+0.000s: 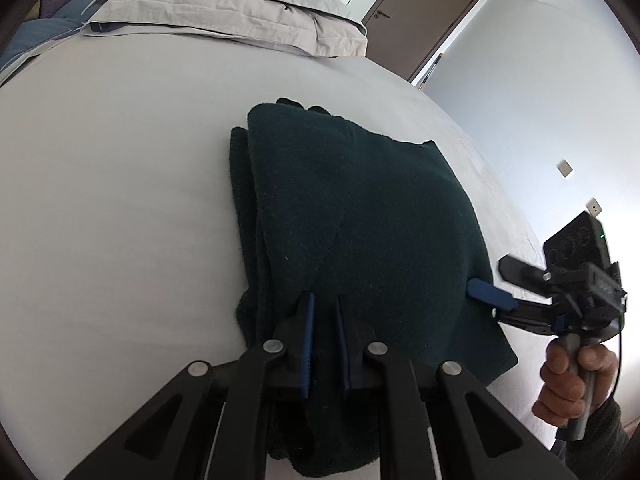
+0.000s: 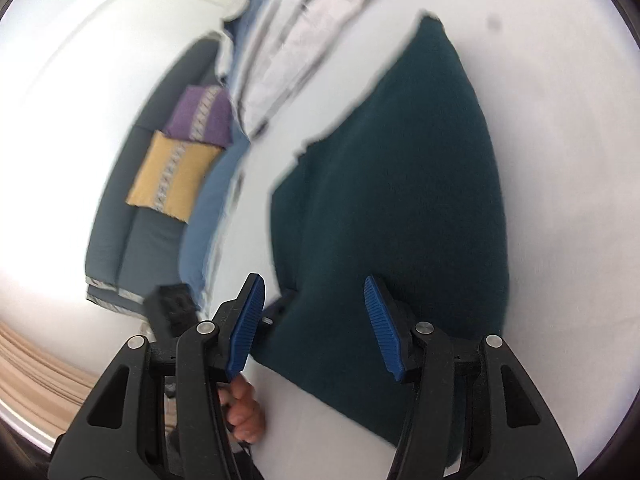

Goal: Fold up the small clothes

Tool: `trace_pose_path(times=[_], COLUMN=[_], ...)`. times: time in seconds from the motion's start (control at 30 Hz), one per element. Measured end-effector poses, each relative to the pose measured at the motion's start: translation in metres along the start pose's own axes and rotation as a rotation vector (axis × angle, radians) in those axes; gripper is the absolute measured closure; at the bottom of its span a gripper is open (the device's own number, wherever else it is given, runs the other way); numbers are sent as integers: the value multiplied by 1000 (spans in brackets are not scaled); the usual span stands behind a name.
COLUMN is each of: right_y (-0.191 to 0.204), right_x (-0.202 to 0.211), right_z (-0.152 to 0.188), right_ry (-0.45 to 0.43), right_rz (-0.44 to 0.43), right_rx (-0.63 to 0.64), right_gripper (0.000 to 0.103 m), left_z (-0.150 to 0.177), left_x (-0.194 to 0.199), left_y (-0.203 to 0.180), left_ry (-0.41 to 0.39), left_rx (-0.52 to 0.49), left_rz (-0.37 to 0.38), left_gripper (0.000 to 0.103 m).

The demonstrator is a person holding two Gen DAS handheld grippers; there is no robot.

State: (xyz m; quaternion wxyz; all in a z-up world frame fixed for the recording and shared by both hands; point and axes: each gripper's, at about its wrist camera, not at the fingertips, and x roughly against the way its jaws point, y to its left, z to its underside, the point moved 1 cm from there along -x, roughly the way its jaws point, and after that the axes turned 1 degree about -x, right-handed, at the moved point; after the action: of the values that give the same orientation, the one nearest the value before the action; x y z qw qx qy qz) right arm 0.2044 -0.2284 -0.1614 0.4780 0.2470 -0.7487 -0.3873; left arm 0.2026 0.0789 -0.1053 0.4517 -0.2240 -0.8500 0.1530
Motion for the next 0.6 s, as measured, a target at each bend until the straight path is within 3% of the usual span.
trace_pose_path(times=[0.03,0.07,0.13,0.2,0.33,0.4,0.43,0.47,0.53,0.6], right_y=[-8,-15,-28,-26,-3,0,-4,-11,-20,-26], right_x=[-2,-1,4,11,24,18,10,2,6,15], right_z=[0,0,1,5,8,12,16,19,17,12], right_ry=[-6,-16,-31,-42,-60,-32,5,40,35,35], right_rz=[-15,-38,-103,-82,-150,-150,-101,-54,-57,-76], right_rx=[-7,-20,-78,-75,-22,-5,1,11,10,-47], right_gripper=[72,78,78,77,71,57,46,50,65,66], left_z=[0,0,-1,0,0,0,0,0,0,-2], left_x=[0,-1,-3,-2,-2,-1,0,-1,-1,0], left_y=[2,4,7,7,11,10,9,8,8,12], left_ry=[1,1,0,-4,-9,-8,-7,-5,-6,-2], left_rx=[7,12,9,8,43,44,39,33,32,48], left_rz=[8,16,27,30,50,44,37,31,32,48], left_gripper=[89,89,89,89,89,89,89,89,89,89])
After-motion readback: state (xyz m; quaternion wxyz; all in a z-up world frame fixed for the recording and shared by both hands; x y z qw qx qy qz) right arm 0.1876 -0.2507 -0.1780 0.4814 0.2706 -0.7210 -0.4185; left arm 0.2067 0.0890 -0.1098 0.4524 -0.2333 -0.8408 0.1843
